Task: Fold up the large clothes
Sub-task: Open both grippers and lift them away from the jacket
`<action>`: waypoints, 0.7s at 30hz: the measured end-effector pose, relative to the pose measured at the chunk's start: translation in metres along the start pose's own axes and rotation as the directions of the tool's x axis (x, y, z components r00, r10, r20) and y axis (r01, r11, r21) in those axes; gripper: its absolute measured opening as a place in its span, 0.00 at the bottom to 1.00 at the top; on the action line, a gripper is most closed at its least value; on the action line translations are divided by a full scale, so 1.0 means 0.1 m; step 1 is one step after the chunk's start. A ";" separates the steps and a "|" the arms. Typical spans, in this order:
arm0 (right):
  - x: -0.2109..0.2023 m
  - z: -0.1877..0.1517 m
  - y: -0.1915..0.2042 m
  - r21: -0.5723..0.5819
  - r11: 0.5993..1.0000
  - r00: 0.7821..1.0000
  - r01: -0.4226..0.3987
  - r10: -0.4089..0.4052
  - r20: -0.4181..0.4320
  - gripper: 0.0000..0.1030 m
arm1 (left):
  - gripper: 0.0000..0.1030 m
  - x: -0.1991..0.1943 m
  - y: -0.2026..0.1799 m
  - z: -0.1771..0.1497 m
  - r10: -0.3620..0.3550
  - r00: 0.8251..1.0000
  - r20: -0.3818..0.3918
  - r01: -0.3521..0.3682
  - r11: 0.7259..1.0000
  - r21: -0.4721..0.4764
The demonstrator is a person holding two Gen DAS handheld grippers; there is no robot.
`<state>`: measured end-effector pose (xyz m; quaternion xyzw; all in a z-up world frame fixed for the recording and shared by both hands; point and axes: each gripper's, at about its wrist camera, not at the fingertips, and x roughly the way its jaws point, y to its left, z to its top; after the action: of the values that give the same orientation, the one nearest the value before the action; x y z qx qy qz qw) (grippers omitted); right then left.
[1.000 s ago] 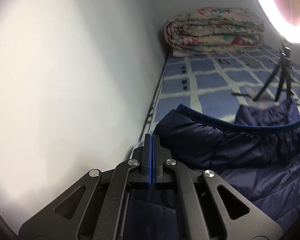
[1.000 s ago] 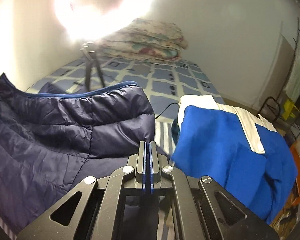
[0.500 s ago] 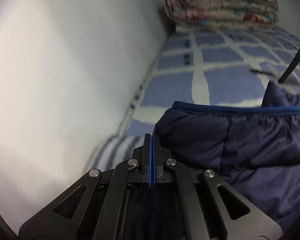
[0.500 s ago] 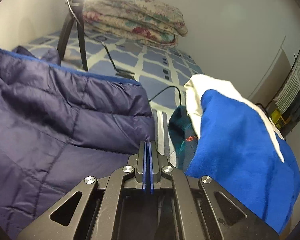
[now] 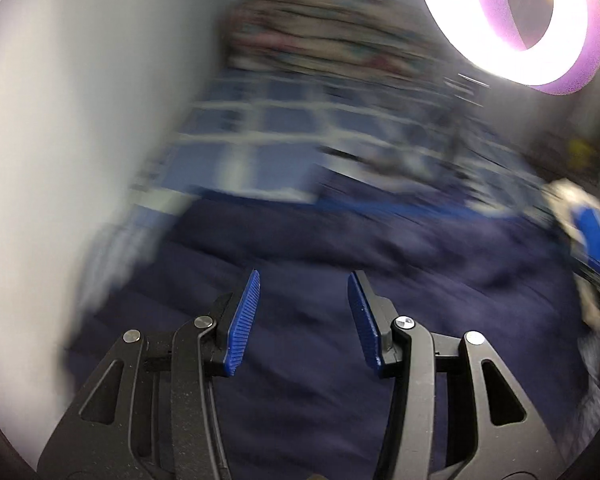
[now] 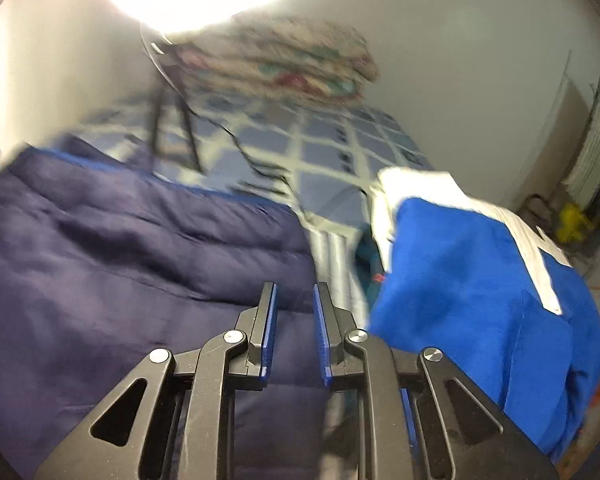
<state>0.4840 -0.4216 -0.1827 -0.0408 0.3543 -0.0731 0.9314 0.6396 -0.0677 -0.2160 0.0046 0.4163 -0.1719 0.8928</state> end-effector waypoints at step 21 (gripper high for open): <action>0.76 0.28 0.84 0.079 0.989 0.978 -0.125 0.136 -0.158 0.16 | 0.47 0.23 -0.64 -0.56 0.007 0.997 -0.075 0.003 0.992 0.130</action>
<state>0.5674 -0.3507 -0.2222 0.0205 0.4286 -0.0270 0.9029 0.5919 -0.1265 -0.2617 0.0694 0.4374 -0.1974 0.8746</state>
